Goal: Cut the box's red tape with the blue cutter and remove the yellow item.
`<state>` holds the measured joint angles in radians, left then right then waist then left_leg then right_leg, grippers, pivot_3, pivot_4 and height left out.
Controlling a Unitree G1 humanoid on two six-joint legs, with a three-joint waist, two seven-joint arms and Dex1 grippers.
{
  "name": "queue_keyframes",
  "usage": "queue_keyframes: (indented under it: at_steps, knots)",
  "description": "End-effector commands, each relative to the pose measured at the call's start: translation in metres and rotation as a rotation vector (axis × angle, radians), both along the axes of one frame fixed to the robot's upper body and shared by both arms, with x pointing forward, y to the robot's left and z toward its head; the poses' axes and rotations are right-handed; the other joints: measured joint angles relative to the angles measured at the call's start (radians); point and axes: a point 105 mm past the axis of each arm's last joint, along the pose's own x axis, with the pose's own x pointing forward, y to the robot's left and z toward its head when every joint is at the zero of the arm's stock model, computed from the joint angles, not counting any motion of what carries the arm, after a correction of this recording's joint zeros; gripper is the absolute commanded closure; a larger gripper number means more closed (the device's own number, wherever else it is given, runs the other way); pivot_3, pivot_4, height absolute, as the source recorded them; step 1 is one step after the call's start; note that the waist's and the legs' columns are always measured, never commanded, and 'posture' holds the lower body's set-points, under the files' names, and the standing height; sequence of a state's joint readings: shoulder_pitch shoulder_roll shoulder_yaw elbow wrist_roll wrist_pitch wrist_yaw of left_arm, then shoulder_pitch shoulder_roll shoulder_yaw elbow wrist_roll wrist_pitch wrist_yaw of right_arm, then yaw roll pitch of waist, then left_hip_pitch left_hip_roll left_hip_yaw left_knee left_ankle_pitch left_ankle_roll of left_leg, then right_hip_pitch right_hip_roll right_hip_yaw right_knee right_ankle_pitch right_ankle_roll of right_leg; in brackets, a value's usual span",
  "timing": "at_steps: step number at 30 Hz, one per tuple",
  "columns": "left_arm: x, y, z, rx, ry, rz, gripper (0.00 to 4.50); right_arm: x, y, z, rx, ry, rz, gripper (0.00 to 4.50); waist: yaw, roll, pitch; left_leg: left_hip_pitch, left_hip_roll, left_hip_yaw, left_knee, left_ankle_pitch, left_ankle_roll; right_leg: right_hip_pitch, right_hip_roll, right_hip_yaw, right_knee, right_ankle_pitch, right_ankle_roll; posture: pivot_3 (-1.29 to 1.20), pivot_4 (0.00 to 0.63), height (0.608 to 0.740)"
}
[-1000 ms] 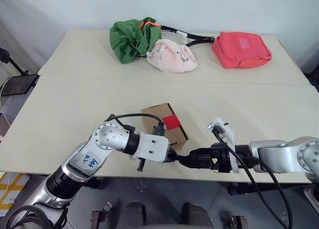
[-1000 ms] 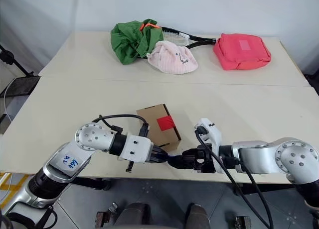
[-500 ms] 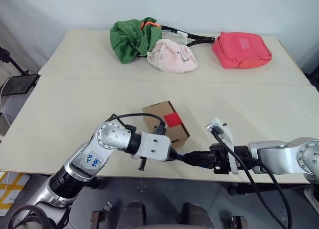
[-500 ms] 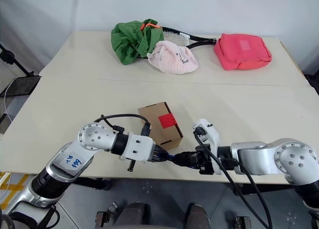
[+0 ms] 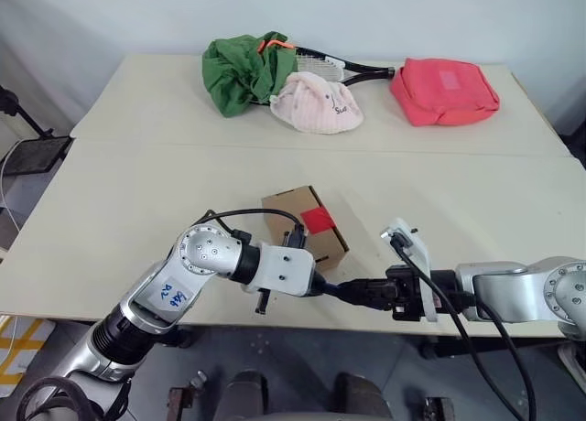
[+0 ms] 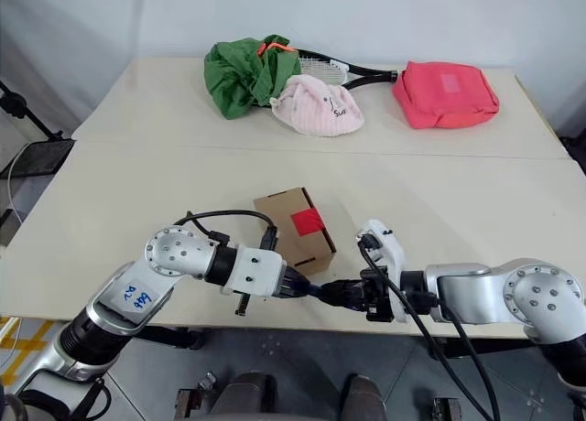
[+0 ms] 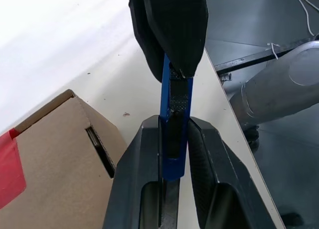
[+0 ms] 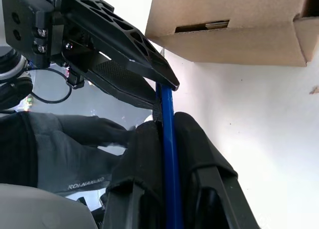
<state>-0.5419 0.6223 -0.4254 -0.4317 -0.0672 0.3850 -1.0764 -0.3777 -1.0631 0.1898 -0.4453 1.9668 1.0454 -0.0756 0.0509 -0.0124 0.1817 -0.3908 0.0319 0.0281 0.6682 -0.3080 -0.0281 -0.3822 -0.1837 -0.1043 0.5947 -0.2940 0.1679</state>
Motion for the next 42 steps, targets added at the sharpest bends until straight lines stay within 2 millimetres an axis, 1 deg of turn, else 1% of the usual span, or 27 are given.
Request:
queue_keyframes:
  at_steps: [1, 3, 5, 6, 13, 18, 28, 31, 33, 35, 37, 38, 42]
  knots:
    - [0.0, -0.005, 0.014, -0.039, -0.057, -0.011, 4.04, -0.009, 0.004, -0.001, -0.006, -0.001, 0.036, 3.07, 0.0, 0.0, 0.0, 0.0, 0.0, 0.0, 0.0, 0.0, 0.0, 0.0, 0.0, 0.0, 0.0, 0.0, 0.0, 0.0, 0.15, 0.74]
    - [0.0, -0.005, 0.014, -0.04, -0.057, -0.01, 4.04, -0.008, 0.003, -0.001, -0.013, -0.004, 0.025, 2.48, 0.0, 0.0, 0.0, 0.0, 0.0, 0.0, 0.0, 0.0, 0.0, 0.0, 0.0, 0.0, 0.0, 0.0, 0.0, 0.0, 0.15, 0.74]
    - [-0.001, -0.006, 0.014, -0.041, -0.057, -0.01, 4.04, -0.009, 0.003, -0.001, -0.01, -0.003, 0.024, 1.79, 0.0, 0.0, 0.0, 0.0, 0.0, 0.0, 0.0, 0.0, 0.0, 0.0, 0.0, 0.0, 0.0, 0.0, 0.0, 0.0, 0.15, 0.74]
    - [-0.001, -0.006, 0.014, -0.041, -0.056, -0.011, 4.04, -0.008, 0.003, -0.001, -0.004, -0.003, 0.019, 1.55, 0.0, 0.0, 0.0, 0.0, 0.0, 0.0, 0.0, 0.0, 0.0, 0.0, 0.0, 0.0, 0.0, 0.0, 0.0, 0.0, 0.15, 0.74]
    - [-0.002, -0.006, 0.013, -0.035, -0.053, -0.021, 4.04, 0.004, 0.001, 0.001, 0.025, -0.017, -0.056, 1.55, 0.0, 0.0, 0.0, 0.0, 0.0, 0.0, 0.0, 0.0, 0.0, 0.0, 0.0, 0.0, 0.0, 0.0, 0.0, 0.0, 0.15, 0.74]
    - [-0.003, -0.005, 0.012, -0.028, -0.049, -0.025, 4.04, 0.013, -0.001, 0.006, 0.056, -0.03, -0.095, 1.55, 0.0, 0.0, 0.0, 0.0, 0.0, 0.0, 0.0, 0.0, 0.0, 0.0, 0.0, 0.0, 0.0, 0.0, 0.0, 0.0, 0.15, 0.74]
    - [-0.002, -0.005, 0.012, -0.028, -0.053, -0.018, 4.04, 0.012, 0.001, 0.006, 0.06, -0.025, -0.079, 1.55, 0.0, 0.0, 0.0, 0.0, 0.0, 0.0, 0.0, 0.0, 0.0, 0.0, 0.0, 0.0, 0.0, 0.0, 0.0, 0.0, 0.15, 0.74]
    - [-0.002, -0.005, 0.013, -0.028, -0.056, -0.015, 4.04, 0.012, 0.002, 0.006, 0.062, -0.024, -0.077, 2.1, 0.0, 0.0, 0.0, 0.0, 0.0, 0.0, 0.0, 0.0, 0.0, 0.0, 0.0, 0.0, 0.0, 0.0, 0.0, 0.0, 0.15, 0.74]
    - [-0.002, -0.005, 0.013, -0.027, -0.058, -0.014, 4.04, 0.012, 0.002, 0.006, 0.063, -0.023, -0.077, 2.73, 0.0, 0.0, 0.0, 0.0, 0.0, 0.0, 0.0, 0.0, 0.0, 0.0, 0.0, 0.0, 0.0, 0.0, 0.0, 0.0, 0.15, 0.74]
    - [-0.002, -0.005, 0.013, -0.026, -0.059, -0.013, 4.04, 0.013, 0.002, 0.006, 0.064, -0.022, -0.079, 3.49, 0.0, 0.0, 0.0, 0.0, 0.0, 0.0, 0.0, 0.0, 0.0, 0.0, 0.0, 0.0, 0.0, 0.0, 0.0, 0.0, 0.15, 0.74]
    - [-0.002, -0.005, 0.013, -0.026, -0.06, -0.013, 4.04, 0.013, 0.003, 0.006, 0.065, -0.022, -0.082, 4.15, 0.0, 0.0, 0.0, 0.0, 0.0, 0.0, 0.0, 0.0, 0.0, 0.0, 0.0, 0.0, 0.0, 0.0, 0.0, 0.0, 0.15, 0.74]
    - [-0.002, -0.005, 0.013, -0.027, -0.061, -0.013, 4.04, 0.014, 0.003, 0.006, 0.066, -0.021, -0.083, 4.32, 0.0, 0.0, 0.0, 0.0, 0.0, 0.0, 0.0, 0.0, 0.0, 0.0, 0.0, 0.0, 0.0, 0.0, 0.0, 0.0, 0.15, 0.74]
    - [-0.002, -0.005, 0.013, -0.029, -0.058, -0.015, 4.04, 0.013, 0.003, 0.006, 0.068, -0.022, -0.084, 4.31, 0.0, 0.0, 0.0, 0.0, 0.0, 0.0, 0.0, 0.0, 0.0, 0.0, 0.0, 0.0, 0.0, 0.0, 0.0, 0.0, 0.15, 0.74]
